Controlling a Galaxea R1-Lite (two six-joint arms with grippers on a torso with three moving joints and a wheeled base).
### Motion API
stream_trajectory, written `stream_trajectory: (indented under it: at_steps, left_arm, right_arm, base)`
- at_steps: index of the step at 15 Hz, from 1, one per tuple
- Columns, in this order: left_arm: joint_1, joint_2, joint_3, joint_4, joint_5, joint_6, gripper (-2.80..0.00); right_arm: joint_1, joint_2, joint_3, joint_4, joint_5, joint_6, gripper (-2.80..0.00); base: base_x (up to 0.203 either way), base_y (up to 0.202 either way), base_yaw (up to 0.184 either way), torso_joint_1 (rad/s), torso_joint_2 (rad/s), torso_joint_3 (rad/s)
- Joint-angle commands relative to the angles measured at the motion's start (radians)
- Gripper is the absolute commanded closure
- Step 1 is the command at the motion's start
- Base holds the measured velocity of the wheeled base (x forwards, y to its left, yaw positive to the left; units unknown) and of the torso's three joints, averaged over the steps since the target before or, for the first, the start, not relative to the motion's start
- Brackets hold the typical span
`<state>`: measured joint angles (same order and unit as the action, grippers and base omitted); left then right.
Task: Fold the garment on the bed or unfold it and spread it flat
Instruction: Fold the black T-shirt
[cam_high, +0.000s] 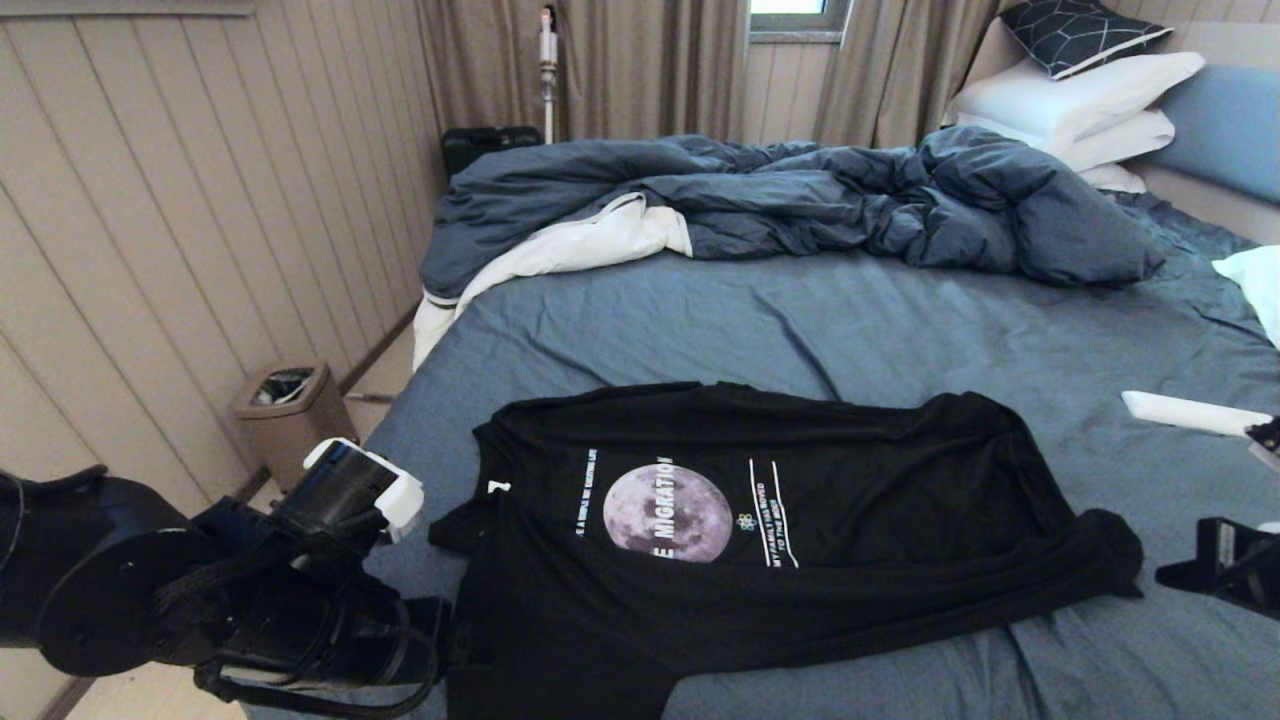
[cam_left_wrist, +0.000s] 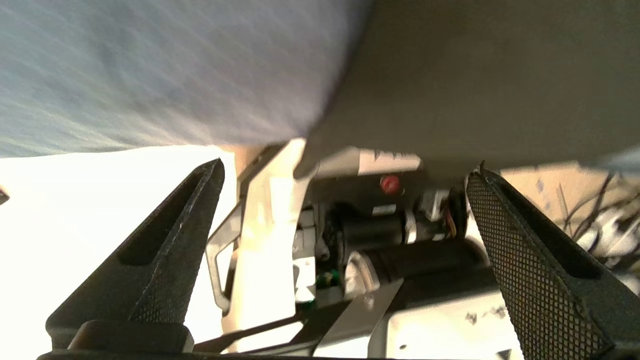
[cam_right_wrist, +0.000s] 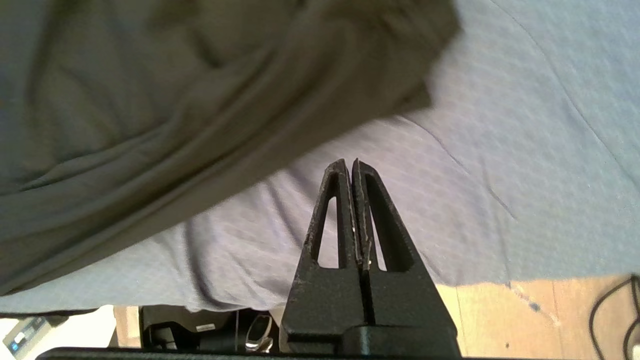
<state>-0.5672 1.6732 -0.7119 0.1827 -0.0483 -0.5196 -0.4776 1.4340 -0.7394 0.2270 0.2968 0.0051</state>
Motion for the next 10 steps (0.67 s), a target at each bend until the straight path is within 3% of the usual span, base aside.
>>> stream_trajectory:
  at_steps: [1, 5, 8, 10]
  left_arm:
    - [-0.041, -0.007, 0.021, -0.004, -0.006, -0.005, -2.80]
    - [-0.109, -0.020, 0.080, -0.048, -0.039, -0.014, -2.80]
    - [-0.113, -0.007, 0.169, -0.233, -0.061, -0.013, -2.80]
    - [-0.112, 0.003, 0.175, -0.296, -0.058, -0.006, -2.80]
  right_arm:
    - [0.015, 0.007, -0.011, 0.000, 0.003, 0.001, 0.00]
    - [0.009, 0.030, -0.035, -0.006, 0.056, -0.004, 0.00]
    - [0.000, 0.074, -0.074, -0.008, 0.107, -0.008, 0.00]
    - [-0.009, 0.090, -0.081, -0.008, 0.131, -0.009, 0.00]
  base:
    - [0.000, 0.000, 0.000, 0.000, 0.00, 0.000]
    - [0.000, 0.000, 0.000, 0.000, 0.00, 0.000]
    - [0.000, 0.000, 0.000, 0.000, 0.00, 0.000]
    - [0.000, 0.000, 0.000, 0.000, 0.00, 0.000]
